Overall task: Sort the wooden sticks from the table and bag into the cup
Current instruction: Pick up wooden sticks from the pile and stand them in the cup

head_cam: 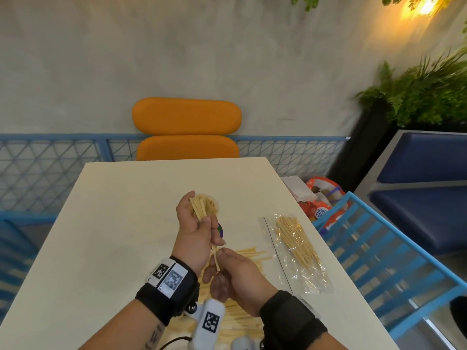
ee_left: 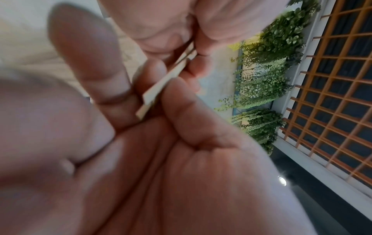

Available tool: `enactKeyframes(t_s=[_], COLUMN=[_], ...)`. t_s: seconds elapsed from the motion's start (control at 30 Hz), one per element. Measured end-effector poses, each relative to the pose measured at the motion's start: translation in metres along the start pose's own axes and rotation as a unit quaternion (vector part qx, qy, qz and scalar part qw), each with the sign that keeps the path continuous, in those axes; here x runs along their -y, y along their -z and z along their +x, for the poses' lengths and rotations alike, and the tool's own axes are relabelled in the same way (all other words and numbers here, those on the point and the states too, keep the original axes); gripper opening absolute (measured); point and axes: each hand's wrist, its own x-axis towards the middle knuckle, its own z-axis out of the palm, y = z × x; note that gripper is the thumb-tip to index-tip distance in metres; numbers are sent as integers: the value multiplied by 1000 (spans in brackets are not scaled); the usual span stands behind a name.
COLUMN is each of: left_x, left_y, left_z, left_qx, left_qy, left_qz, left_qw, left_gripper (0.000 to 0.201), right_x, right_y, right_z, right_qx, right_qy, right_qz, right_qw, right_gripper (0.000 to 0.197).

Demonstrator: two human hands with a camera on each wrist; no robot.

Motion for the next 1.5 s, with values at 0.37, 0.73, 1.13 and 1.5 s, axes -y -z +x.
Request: enactKeyframes(t_s=[0.37, 0.73, 1.13, 1.5], left_x=[-6, -42, -75, -38], left_y=[1, 24, 46, 47], left_z=[2, 24, 76, 66], left_qx=[23, 105, -18, 58], left_qy=[34, -7, -164, -187], left_qz=[72, 155, 271, 397], left_qw=[997, 982, 948, 897], left_gripper=[56, 48, 43, 32], right_x=[1, 15, 41, 29], right_y=[-10, -1, 19, 14], right_z=[4, 24, 63, 69], right_qx=[-18, -56, -230, -221], right_qy=[0, 88, 150, 153], right_qz=[-15, -70, -207, -257], right_qw=[1000, 992, 939, 928], right_gripper=[27, 30, 19, 26])
